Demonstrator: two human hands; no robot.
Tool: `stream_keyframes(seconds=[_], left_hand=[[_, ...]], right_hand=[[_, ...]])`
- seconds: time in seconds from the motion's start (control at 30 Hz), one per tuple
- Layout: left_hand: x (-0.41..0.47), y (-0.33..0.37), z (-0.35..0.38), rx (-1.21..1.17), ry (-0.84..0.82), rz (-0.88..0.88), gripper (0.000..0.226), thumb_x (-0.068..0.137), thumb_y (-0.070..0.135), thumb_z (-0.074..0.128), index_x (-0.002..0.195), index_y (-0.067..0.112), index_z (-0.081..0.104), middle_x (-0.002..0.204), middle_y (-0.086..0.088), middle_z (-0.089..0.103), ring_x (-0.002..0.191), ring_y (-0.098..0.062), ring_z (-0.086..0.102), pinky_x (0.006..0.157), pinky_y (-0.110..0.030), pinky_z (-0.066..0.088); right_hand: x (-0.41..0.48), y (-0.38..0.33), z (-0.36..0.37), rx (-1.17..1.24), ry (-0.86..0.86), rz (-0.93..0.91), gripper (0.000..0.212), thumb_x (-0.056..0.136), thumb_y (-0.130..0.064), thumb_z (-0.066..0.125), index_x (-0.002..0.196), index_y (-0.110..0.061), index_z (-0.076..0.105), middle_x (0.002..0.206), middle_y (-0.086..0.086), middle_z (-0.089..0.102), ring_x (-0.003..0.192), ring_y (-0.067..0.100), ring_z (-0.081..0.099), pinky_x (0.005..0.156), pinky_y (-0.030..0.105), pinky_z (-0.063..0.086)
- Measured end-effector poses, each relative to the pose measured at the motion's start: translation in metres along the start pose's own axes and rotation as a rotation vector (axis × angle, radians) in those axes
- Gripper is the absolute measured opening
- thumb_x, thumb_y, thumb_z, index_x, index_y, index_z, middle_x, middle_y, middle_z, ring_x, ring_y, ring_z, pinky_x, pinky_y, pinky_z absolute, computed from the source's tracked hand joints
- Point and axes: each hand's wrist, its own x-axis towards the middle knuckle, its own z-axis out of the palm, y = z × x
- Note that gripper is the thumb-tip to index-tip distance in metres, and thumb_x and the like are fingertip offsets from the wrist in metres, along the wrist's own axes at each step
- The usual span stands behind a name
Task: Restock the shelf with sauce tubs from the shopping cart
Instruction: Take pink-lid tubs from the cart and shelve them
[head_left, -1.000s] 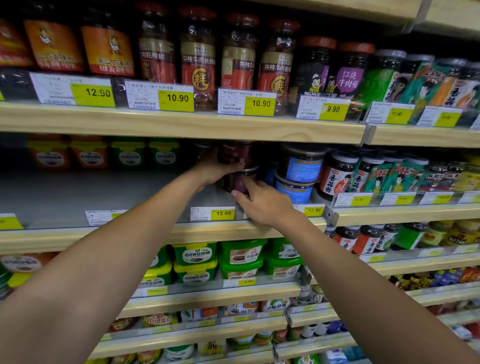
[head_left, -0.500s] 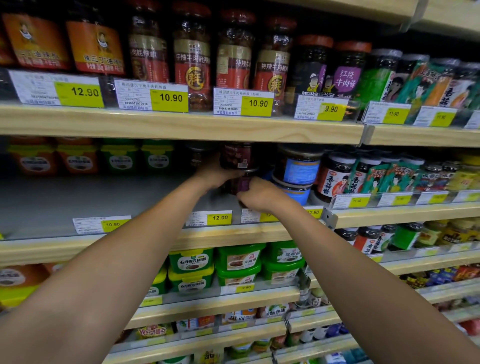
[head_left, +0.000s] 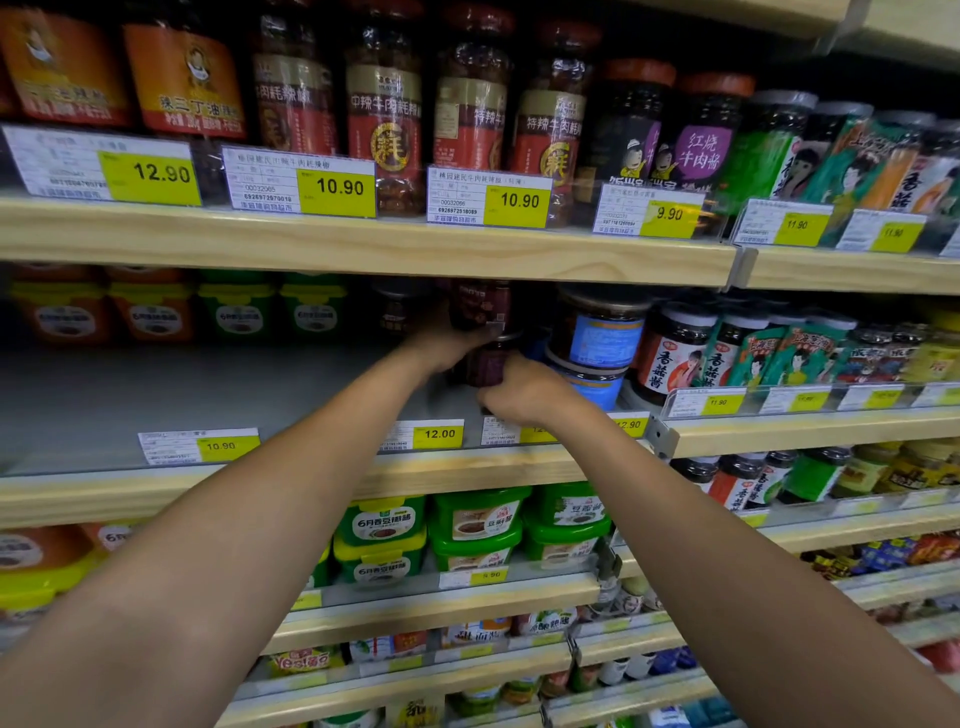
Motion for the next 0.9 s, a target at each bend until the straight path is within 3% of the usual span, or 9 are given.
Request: stream_keyframes(seconds=[0.1, 0.3, 0.47, 0.77, 0.9], left_hand=[[0.0, 0.0, 0.0, 0.017, 0.014, 0.021, 0.063, 0.082, 0.037, 0.085, 0.136, 0.018, 0.059, 0.138, -0.009, 0.063, 0.127, -0.025, 0.058, 0.109, -0.043, 0.046], [-0.002, -0.001, -0.008, 0.022, -0.021, 0.03, 0.058, 0.086, 0.034, 0.082, 0.137, 0.018, 0.06, 0.138, -0.008, 0.063, 0.127, -0.022, 0.058, 0.108, -0.038, 0.046], [-0.004, -0.003, -0.012, 0.063, 0.006, 0.006, 0.059, 0.088, 0.029, 0.079, 0.141, 0.016, 0.056, 0.137, -0.001, 0.059, 0.127, -0.015, 0.053, 0.091, -0.018, 0.036], [-0.009, 0.001, -0.017, 0.066, -0.003, -0.026, 0.067, 0.085, 0.033, 0.082, 0.144, 0.016, 0.054, 0.143, -0.004, 0.058, 0.132, -0.019, 0.053, 0.096, -0.02, 0.037], [-0.017, 0.011, -0.019, 0.067, 0.003, -0.067, 0.069, 0.087, 0.034, 0.081, 0.145, 0.014, 0.05, 0.136, 0.008, 0.053, 0.126, -0.009, 0.049, 0.094, -0.017, 0.037]], right_hand=[[0.001, 0.002, 0.001, -0.002, 0.002, 0.01, 0.068, 0.063, -0.047, 0.048, 0.121, -0.016, 0.062, 0.114, 0.011, 0.069, 0.103, 0.032, 0.065, 0.081, 0.032, 0.051], [0.003, 0.002, 0.004, -0.011, 0.005, 0.003, 0.073, 0.072, -0.05, 0.049, 0.136, -0.015, 0.05, 0.13, 0.012, 0.063, 0.115, 0.033, 0.062, 0.083, 0.033, 0.047], [0.009, 0.007, 0.007, -0.029, 0.014, -0.005, 0.065, 0.082, -0.039, 0.057, 0.141, -0.015, 0.044, 0.135, 0.015, 0.06, 0.119, 0.034, 0.059, 0.084, 0.032, 0.044], [0.012, 0.008, 0.009, -0.046, -0.004, -0.011, 0.065, 0.084, -0.035, 0.058, 0.143, -0.014, 0.041, 0.135, 0.016, 0.059, 0.121, 0.035, 0.058, 0.084, 0.031, 0.042], [0.006, 0.005, 0.007, -0.075, 0.019, -0.023, 0.058, 0.089, -0.036, 0.056, 0.14, -0.011, 0.045, 0.136, 0.017, 0.059, 0.123, 0.035, 0.057, 0.09, 0.034, 0.046]])
